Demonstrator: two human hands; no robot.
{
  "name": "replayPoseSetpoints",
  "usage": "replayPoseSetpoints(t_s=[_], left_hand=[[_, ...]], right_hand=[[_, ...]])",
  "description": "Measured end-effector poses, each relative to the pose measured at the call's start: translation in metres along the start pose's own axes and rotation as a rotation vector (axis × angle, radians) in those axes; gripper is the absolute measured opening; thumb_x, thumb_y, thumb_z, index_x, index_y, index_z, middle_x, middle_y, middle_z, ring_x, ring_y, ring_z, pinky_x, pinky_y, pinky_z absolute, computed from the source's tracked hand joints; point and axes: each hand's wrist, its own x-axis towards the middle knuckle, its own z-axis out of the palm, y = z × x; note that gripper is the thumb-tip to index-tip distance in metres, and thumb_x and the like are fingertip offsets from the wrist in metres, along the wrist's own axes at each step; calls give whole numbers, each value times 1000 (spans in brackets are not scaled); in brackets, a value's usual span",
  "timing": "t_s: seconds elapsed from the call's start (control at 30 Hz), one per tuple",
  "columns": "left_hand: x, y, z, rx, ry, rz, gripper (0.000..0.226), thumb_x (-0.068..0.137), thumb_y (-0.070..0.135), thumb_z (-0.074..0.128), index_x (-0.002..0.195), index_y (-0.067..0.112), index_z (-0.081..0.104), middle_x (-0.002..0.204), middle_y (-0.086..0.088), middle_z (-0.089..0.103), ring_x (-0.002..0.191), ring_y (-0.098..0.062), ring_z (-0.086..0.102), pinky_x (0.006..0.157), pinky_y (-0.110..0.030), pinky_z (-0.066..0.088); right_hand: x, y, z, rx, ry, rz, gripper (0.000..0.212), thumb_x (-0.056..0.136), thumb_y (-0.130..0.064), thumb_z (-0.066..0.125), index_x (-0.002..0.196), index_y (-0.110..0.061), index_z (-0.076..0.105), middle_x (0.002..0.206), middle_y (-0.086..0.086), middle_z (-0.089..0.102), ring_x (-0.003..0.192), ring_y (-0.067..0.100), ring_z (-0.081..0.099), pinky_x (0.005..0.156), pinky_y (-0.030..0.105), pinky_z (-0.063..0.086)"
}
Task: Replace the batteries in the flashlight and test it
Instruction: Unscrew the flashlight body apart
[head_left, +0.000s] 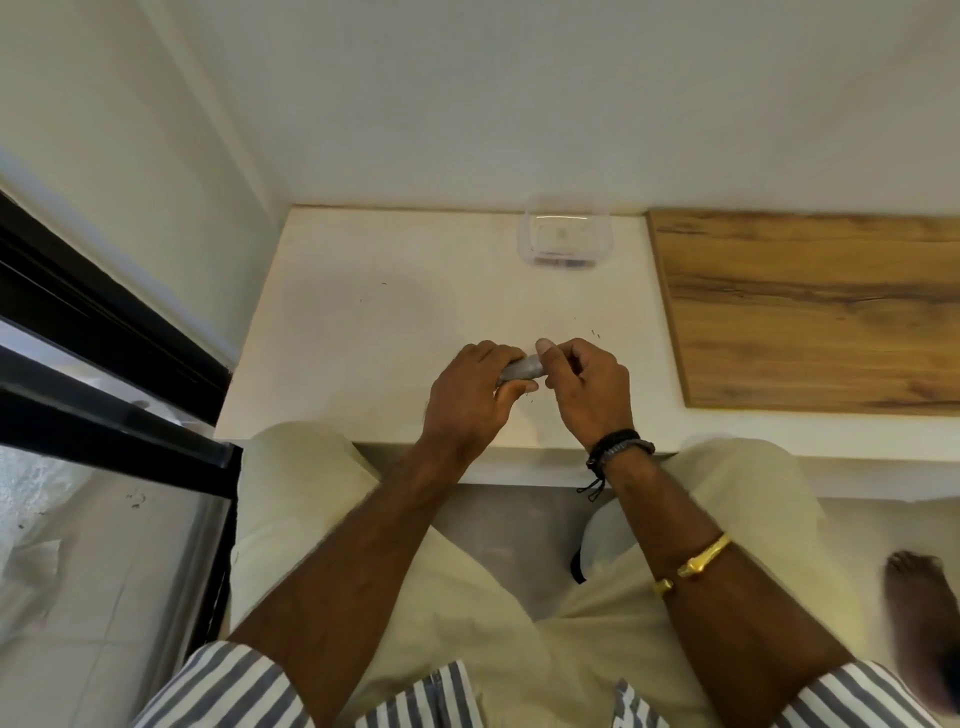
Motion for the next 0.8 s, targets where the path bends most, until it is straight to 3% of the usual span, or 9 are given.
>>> replayPoseSetpoints(t_s=[0.2,0.27,0.33,0.4,0.5,0.63,0.7,0.8], left_hand=[[4,4,-2,-4,-11,51,26,99,30,55,114,13,66,98,-4,72,84,-18,58,78,-36,51],[4,2,-2,-27,-18,46,24,100,30,54,111,13,68,92,-3,72,78,-15,56,76,-36,51],[5,0,-2,-38,-27,12,29,100,31,55,117,11,67,98,-6,73,83,-17,59,80,-35,52],[6,-3,-3,-44,-39,-31,35,99,32,56,124,9,64,106,-8,72,92,-21,62,85,-33,51],[5,-6,-2,-37,-51,-57,37,98,34,57,126,10,63,110,-9,70,95,-22,61,84,-25,43],[3,-6,-2,-26,-69,-24,33,99,33,57,123,12,63,108,-7,70,94,-20,59,85,-30,47],[2,-7,-2,-19,-89,-13,31,99,33,56,122,14,64,108,-6,69,94,-19,59,87,-33,49],[2,-7,-1,-28,-85,-37,35,99,34,56,126,13,62,112,-7,69,97,-21,59,90,-33,48]], right_hand=[[1,-4,-2,-59,-9,-73,28,101,-34,59,94,-9,69,79,-6,66,71,4,60,63,3,40],[1,-3,-5,-26,-55,-131,18,101,-25,61,101,-9,69,86,-7,67,77,1,61,70,9,47],[2,-2,-9,38,-104,-152,16,100,-20,63,108,-9,70,94,-4,71,84,9,66,76,28,57],[2,-2,-12,101,-149,-141,20,97,-17,67,116,-15,71,103,-2,73,93,15,69,81,36,60],[2,-4,-11,170,-154,-34,28,92,-28,72,120,-26,68,108,-5,73,97,14,70,82,30,59],[3,-2,-10,0,-140,18,30,93,-51,64,97,-22,73,84,-7,73,79,17,70,75,32,59],[2,1,-11,-22,-166,-17,28,95,-44,65,97,-18,74,82,-4,72,76,17,69,73,32,58],[4,4,-14,42,-215,-89,15,95,-22,69,109,-17,74,95,-5,72,85,8,66,77,27,56]])
